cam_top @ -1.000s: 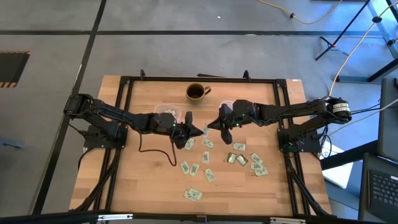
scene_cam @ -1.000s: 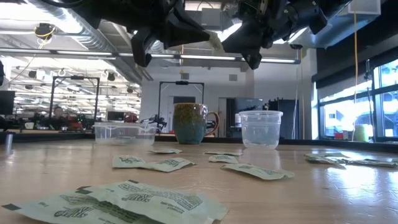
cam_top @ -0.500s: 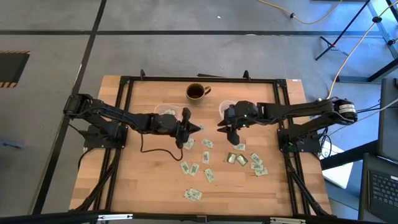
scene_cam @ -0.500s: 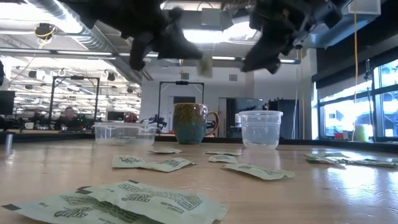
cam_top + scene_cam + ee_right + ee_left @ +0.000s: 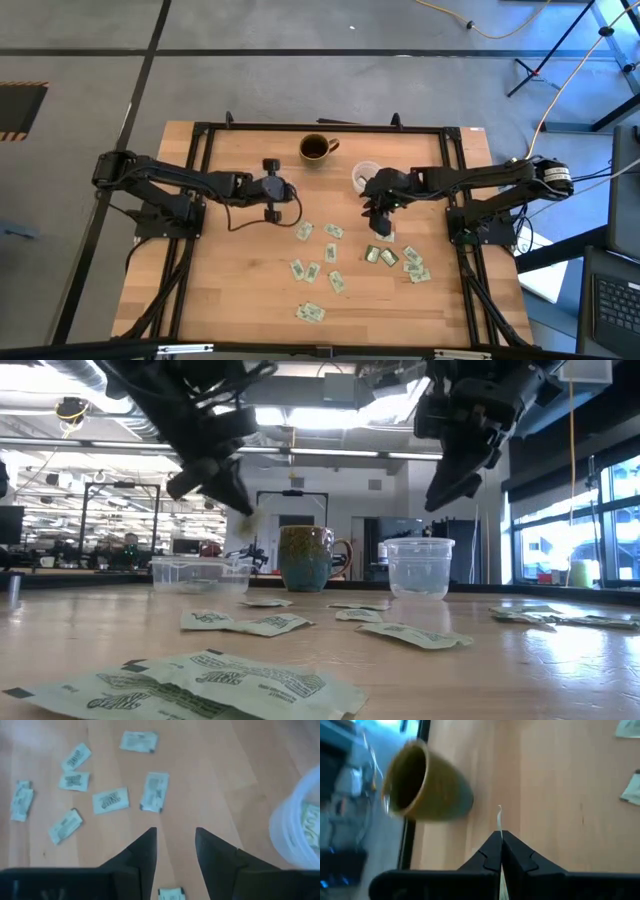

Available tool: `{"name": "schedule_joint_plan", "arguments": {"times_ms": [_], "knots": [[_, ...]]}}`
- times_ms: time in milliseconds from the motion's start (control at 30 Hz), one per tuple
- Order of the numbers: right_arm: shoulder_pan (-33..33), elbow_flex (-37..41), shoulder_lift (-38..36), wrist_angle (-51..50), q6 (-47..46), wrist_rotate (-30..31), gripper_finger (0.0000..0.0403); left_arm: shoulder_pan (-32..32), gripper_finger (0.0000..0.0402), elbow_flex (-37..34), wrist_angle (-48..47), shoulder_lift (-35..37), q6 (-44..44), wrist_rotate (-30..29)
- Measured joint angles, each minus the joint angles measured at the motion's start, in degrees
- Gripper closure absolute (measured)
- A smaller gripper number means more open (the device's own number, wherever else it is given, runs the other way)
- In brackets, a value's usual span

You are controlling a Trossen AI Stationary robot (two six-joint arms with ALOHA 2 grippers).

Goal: Pick and place Stevia / Truvia into bins
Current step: Put the light green stevia packet into the left transparent container

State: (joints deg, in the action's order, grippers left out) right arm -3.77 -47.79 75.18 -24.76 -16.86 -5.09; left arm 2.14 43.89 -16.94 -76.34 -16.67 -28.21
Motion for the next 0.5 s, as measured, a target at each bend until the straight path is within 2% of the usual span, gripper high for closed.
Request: {"name": "schedule_joint_plan", "arguments": {"times_ms": [233, 500], "knots": [[0.00, 0.04, 0.09, -2.39, -0.96, 3.18, 0.0266, 4.33, 0.0399, -0.01, -12.19, 0.94, 11.70, 4.56], [0.00, 0.04, 0.09, -2.10, -0.92, 3.91, 0.0266, 8.24, 0.0397, -0.01, -13.71, -0.56, 13.11, 8.72]]}}
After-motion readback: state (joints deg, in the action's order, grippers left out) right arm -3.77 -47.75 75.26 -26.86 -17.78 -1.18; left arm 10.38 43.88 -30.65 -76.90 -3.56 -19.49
